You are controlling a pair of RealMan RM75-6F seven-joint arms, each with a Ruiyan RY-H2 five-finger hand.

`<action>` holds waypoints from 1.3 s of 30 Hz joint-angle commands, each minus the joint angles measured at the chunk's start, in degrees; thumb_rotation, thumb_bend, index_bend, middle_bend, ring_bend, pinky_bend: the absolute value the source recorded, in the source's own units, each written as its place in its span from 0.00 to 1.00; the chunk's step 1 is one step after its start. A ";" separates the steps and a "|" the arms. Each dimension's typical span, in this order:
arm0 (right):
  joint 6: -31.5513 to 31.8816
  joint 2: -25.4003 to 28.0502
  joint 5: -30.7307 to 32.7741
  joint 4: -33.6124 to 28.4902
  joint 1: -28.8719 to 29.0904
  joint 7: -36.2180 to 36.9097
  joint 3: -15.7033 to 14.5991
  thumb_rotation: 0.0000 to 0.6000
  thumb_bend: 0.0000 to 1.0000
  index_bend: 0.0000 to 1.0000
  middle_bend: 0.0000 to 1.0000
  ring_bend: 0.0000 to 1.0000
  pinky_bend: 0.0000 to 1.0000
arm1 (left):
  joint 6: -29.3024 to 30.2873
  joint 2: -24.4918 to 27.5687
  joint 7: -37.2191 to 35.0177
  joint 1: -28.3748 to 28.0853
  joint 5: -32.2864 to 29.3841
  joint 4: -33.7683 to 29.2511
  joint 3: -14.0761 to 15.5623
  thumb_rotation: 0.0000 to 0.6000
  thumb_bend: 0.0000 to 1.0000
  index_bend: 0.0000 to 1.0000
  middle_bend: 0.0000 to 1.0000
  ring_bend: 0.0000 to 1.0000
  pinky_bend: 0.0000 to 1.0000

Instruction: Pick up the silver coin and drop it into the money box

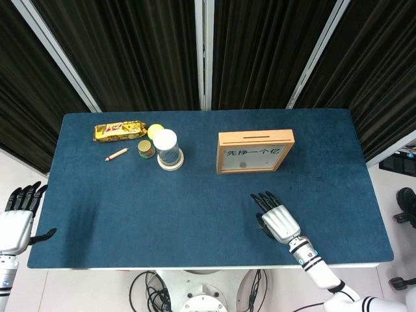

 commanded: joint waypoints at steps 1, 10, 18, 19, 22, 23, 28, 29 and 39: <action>0.01 0.04 0.04 -0.06 0.00 -0.03 0.05 1.00 0.33 0.63 0.00 0.00 0.00 | -0.04 -0.04 -0.01 -0.02 0.02 0.06 0.01 1.00 0.12 0.05 0.00 0.00 0.00; 2.41 1.69 -1.40 -2.63 -0.08 0.87 0.65 1.00 0.33 0.65 0.00 0.00 0.00 | 0.29 0.07 -0.11 0.14 0.05 -0.05 -0.03 1.00 0.12 0.05 0.00 0.00 0.00; 8.01 8.92 -4.04 -13.75 1.52 1.13 5.93 1.00 0.33 0.67 0.00 0.00 0.00 | 0.87 0.35 -0.03 0.31 0.41 -0.53 -0.05 1.00 0.12 0.05 0.00 0.00 0.00; 8.23 10.16 -3.83 -15.62 2.05 0.46 7.22 1.00 0.33 0.68 0.00 0.00 0.00 | 0.89 0.40 -0.01 0.30 0.47 -0.61 -0.04 1.00 0.12 0.05 0.01 0.00 0.00; 8.19 12.86 -3.00 -19.88 3.48 -1.29 10.36 1.00 0.33 0.69 0.00 0.00 0.00 | 0.97 0.51 0.02 0.27 0.58 -0.80 -0.07 1.00 0.12 0.05 0.00 0.00 0.00; 8.00 13.67 -2.47 -21.16 4.01 -1.95 11.47 1.00 0.33 0.69 0.00 0.00 0.00 | 0.97 0.55 0.03 0.26 0.59 -0.84 -0.08 1.00 0.12 0.05 0.00 0.00 0.00; 5.49 17.50 1.85 -27.07 7.46 -6.99 17.42 1.00 0.33 0.70 0.00 0.00 0.00 | 0.94 0.76 -0.05 0.20 0.66 -1.00 -0.13 1.00 0.12 0.05 0.01 0.00 0.00; 4.98 17.95 2.71 -27.71 8.19 -7.90 18.44 1.00 0.33 0.70 0.00 0.00 0.00 | 0.89 0.80 -0.04 0.17 0.65 -1.01 -0.13 1.00 0.12 0.05 0.01 0.00 0.00; -3.75 18.44 22.74 -26.92 19.00 -18.63 28.25 1.00 0.33 0.73 0.00 0.00 0.00 | 0.58 0.90 -0.45 0.06 0.68 -0.92 -0.05 1.00 0.12 0.05 0.01 0.00 0.00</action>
